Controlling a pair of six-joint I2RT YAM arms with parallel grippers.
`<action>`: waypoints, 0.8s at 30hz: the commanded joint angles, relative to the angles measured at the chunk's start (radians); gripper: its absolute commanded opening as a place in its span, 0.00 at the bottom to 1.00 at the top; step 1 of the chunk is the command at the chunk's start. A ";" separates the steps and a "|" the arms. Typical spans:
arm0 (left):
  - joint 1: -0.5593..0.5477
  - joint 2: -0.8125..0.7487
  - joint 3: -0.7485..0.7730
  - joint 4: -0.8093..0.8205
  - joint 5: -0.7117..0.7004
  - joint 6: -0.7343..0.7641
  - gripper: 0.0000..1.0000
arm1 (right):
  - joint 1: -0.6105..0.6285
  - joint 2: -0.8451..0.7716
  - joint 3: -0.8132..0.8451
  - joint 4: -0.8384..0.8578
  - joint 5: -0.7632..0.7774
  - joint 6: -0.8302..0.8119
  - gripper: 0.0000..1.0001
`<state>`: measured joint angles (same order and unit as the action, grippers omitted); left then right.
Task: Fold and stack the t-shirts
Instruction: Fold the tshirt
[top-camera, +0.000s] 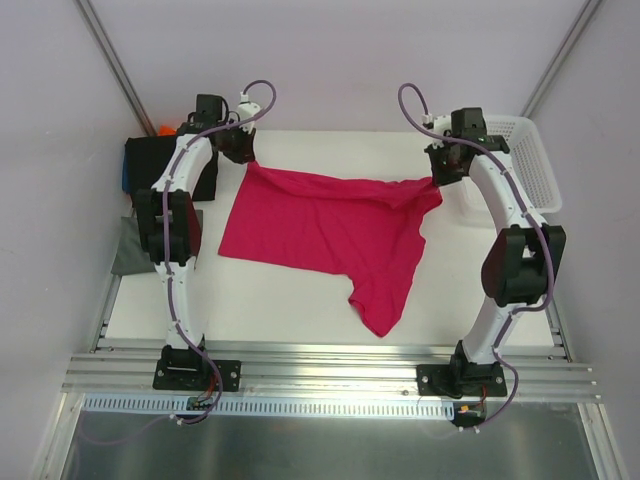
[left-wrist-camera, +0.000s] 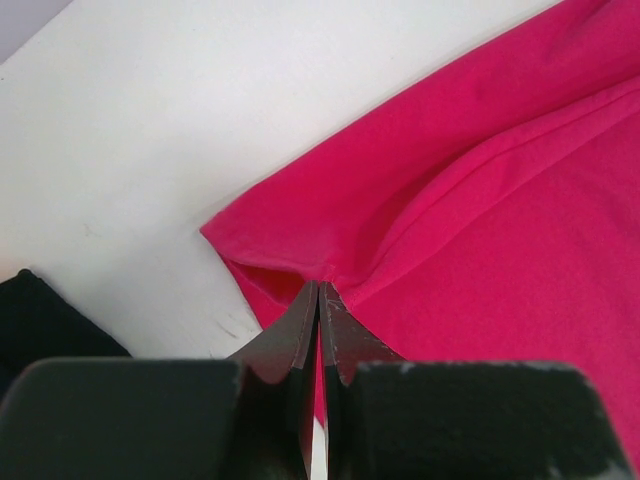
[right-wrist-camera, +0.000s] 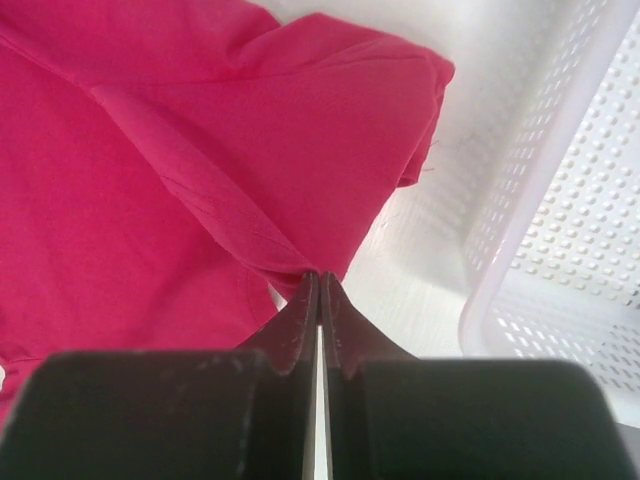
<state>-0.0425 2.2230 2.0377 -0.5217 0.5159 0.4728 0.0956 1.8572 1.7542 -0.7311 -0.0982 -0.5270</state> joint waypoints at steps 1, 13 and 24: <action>0.006 -0.074 -0.013 -0.012 0.009 -0.003 0.00 | -0.008 -0.082 -0.039 0.002 -0.031 0.016 0.00; 0.009 -0.063 -0.039 -0.017 -0.011 -0.007 0.00 | -0.007 -0.099 -0.153 0.002 -0.043 -0.008 0.00; 0.006 -0.022 -0.036 -0.017 -0.053 -0.019 0.00 | 0.004 -0.041 -0.170 0.007 -0.055 -0.030 0.01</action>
<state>-0.0380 2.2173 2.0037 -0.5278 0.4843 0.4622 0.0959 1.8187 1.5761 -0.7303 -0.1219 -0.5400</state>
